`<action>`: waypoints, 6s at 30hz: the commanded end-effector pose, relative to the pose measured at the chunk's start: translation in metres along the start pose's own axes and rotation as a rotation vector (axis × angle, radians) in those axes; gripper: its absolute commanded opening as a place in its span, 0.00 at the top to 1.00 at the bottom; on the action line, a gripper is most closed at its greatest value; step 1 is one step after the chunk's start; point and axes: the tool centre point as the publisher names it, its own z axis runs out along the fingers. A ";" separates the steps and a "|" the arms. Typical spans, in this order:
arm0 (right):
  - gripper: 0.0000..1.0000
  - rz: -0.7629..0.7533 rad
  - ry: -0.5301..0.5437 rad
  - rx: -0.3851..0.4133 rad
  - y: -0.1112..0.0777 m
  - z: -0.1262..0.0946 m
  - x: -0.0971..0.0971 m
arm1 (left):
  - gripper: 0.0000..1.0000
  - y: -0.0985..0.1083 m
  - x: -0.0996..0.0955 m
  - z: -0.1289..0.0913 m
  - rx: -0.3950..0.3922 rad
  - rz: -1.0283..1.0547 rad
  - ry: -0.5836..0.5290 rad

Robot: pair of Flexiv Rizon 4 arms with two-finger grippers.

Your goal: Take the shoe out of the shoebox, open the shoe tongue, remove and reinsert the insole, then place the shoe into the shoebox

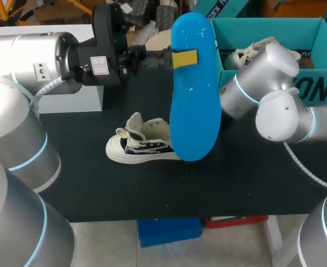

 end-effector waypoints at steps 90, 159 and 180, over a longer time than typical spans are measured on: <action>0.00 -0.067 -0.100 -0.207 0.015 0.010 0.003 | 1.00 0.002 0.001 0.000 -0.002 -0.002 -0.003; 0.00 -0.113 0.025 0.488 0.053 -0.049 -0.015 | 1.00 0.002 0.001 0.000 -0.002 -0.002 -0.003; 0.16 -0.184 0.025 0.816 0.089 -0.016 -0.030 | 1.00 0.002 0.001 0.000 -0.002 -0.002 -0.003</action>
